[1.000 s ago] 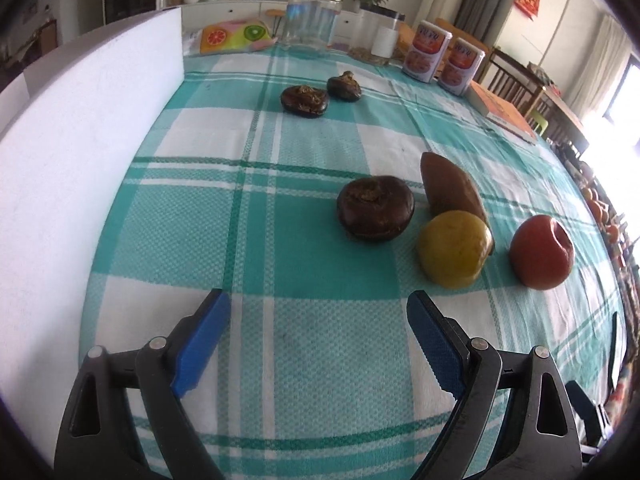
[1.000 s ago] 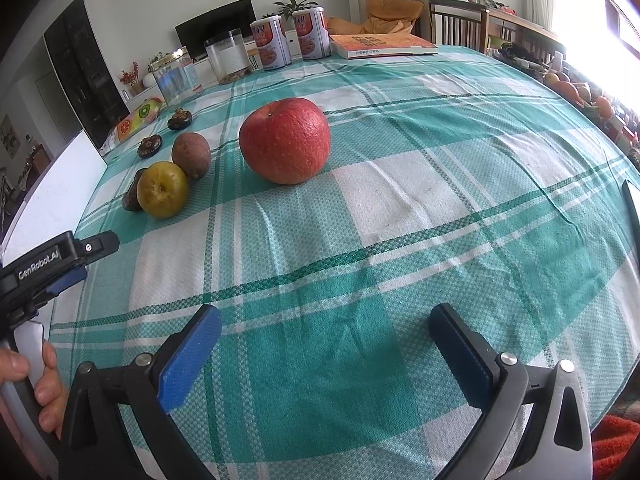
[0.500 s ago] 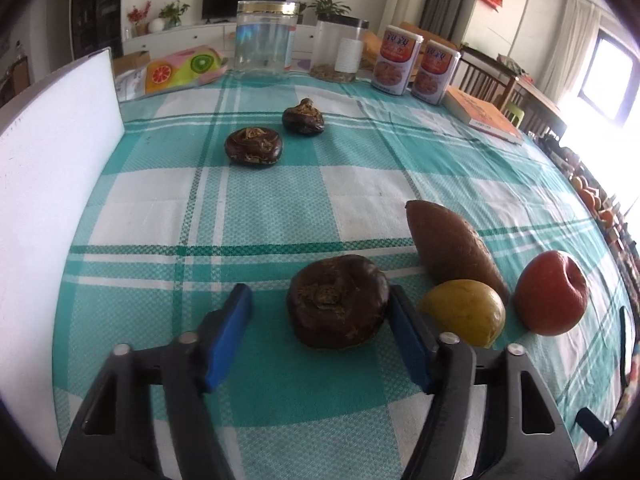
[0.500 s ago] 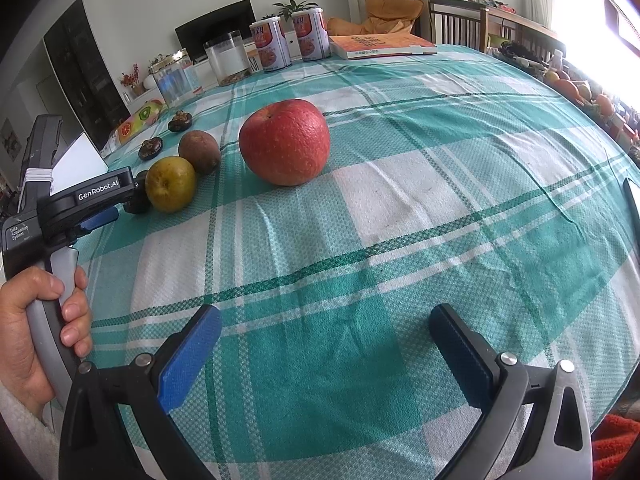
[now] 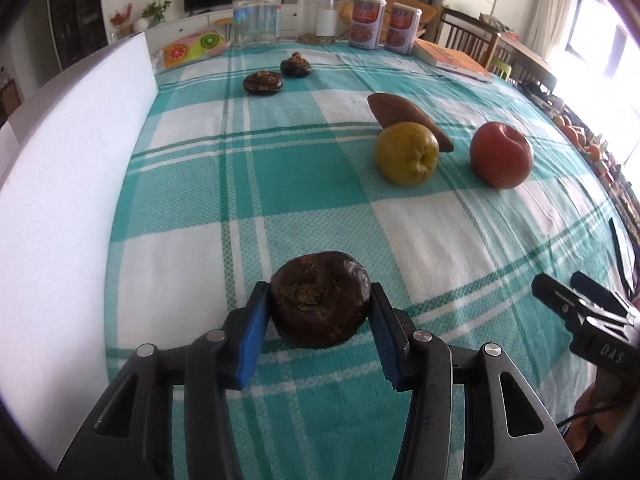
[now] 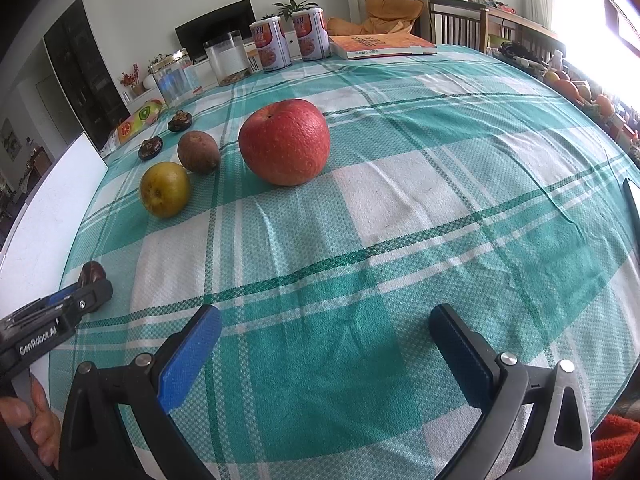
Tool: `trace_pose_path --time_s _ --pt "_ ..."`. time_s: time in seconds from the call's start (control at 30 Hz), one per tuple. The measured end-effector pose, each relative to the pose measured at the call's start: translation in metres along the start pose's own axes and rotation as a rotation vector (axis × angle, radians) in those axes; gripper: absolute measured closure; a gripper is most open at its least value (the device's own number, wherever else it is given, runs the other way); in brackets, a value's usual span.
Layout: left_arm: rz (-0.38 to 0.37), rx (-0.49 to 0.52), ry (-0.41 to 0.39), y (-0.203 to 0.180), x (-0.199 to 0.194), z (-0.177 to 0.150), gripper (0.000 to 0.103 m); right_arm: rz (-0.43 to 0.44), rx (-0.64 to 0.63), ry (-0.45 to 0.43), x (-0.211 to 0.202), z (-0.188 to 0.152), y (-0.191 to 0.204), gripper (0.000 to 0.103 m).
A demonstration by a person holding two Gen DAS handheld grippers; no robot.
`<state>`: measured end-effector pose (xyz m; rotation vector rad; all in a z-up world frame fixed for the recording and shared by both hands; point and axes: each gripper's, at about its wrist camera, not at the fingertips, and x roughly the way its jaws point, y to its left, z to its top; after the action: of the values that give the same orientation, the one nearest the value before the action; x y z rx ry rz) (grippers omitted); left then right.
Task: Organize fruits
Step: 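Close the left tool around the dark brown fruit and lift it, then grasp the second yellow pear with the right tool while the left tool holds the dark fruit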
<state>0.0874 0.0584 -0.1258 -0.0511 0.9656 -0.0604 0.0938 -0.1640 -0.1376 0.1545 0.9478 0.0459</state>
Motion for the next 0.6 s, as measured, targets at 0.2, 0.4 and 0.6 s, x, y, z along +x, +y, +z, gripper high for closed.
trace_pose_path --time_s 0.2,0.4,0.6 --pt "0.037 0.058 -0.063 -0.005 -0.004 -0.017 0.04 -0.002 -0.003 0.002 0.001 0.0 -0.001 0.0" --pt "0.027 0.051 -0.081 -0.003 -0.002 -0.016 0.029 0.001 -0.001 0.002 0.0 0.0 -0.001 0.0" --pt "0.009 0.039 -0.088 0.0 -0.003 -0.018 0.028 0.003 0.001 0.0 0.0 0.0 -0.002 0.0"
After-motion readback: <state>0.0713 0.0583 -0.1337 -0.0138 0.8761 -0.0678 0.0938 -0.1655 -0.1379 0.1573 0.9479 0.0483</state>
